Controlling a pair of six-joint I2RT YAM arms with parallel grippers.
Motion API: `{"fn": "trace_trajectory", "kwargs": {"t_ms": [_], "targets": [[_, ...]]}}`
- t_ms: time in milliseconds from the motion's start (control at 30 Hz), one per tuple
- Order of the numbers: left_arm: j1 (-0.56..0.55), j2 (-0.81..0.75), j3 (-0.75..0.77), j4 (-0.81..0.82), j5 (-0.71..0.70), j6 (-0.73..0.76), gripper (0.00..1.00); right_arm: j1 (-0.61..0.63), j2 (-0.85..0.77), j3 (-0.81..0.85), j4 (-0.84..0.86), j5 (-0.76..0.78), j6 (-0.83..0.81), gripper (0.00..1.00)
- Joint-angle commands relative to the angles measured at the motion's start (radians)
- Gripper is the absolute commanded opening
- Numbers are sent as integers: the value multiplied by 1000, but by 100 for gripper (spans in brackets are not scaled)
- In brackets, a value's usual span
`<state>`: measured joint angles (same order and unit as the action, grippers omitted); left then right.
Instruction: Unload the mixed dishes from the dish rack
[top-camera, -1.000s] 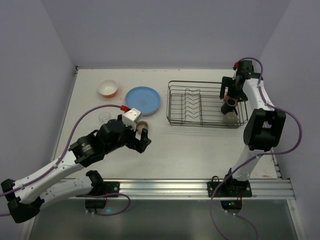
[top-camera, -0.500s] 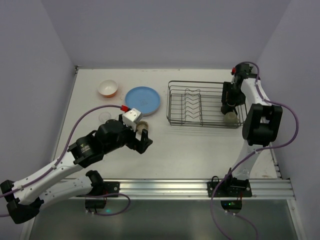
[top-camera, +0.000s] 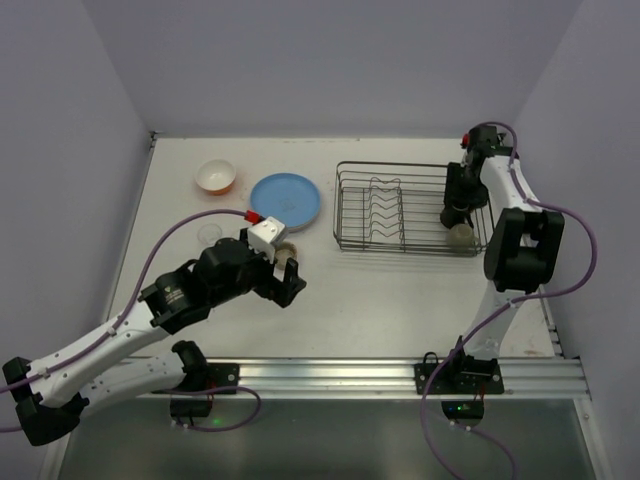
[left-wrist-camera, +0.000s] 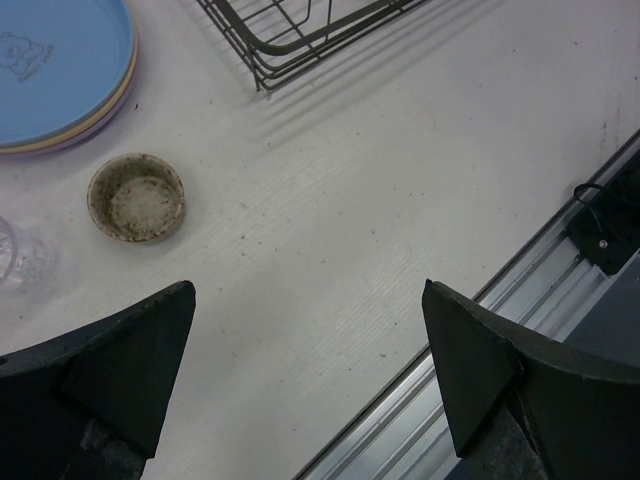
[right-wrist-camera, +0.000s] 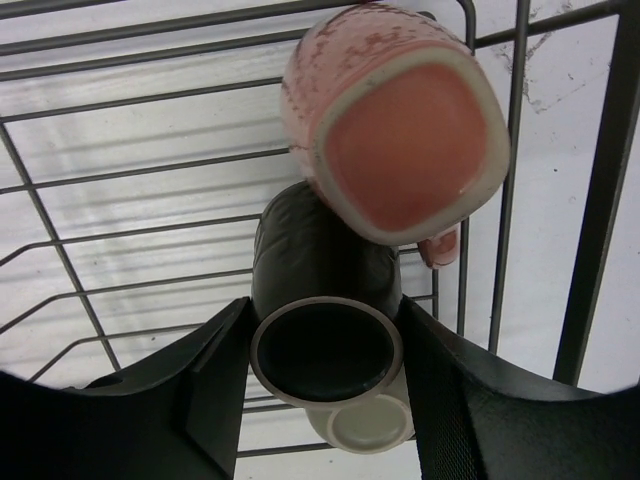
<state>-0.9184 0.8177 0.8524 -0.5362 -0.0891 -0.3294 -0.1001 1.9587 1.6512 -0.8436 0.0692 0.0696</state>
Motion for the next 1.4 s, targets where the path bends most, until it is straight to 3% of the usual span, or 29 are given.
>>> {"fn": "trace_trajectory", "kwargs": {"t_ms": [0,400,433,600,667,767,800,867,900,1033,1200,1267,1367], "targets": [[1,-3,-7,39,3,16,100,26,-93,12,46,-6,5,14],[1,-18,-1,38,-35,6,100,48,-308,-4,67,-121,38,9],[1,-22,0,38,-40,3,100,48,-332,-8,72,-141,39,2],[1,-61,36,51,-98,-39,100,45,-548,-76,156,-380,91,0],[1,-75,53,79,-100,-60,100,46,-633,-135,236,-591,133,0],[1,-89,71,207,-4,-118,100,46,-788,-289,455,-829,272,0],[1,-86,66,319,38,-141,100,48,-820,-370,576,-964,365,0],[1,-68,44,469,168,-148,100,50,-902,-470,748,-1087,502,0],[1,-55,24,633,207,-142,100,50,-925,-558,931,-1191,648,0],[1,52,25,931,406,-73,100,72,-1006,-740,1384,-1310,1029,0],[1,201,109,1093,568,-74,95,86,-1018,-837,1921,-1376,1454,0],[1,227,123,1101,603,-76,89,86,-1011,-840,2018,-1375,1538,0],[1,225,111,1130,618,-92,88,92,-994,-838,2158,-1364,1647,0]]}}
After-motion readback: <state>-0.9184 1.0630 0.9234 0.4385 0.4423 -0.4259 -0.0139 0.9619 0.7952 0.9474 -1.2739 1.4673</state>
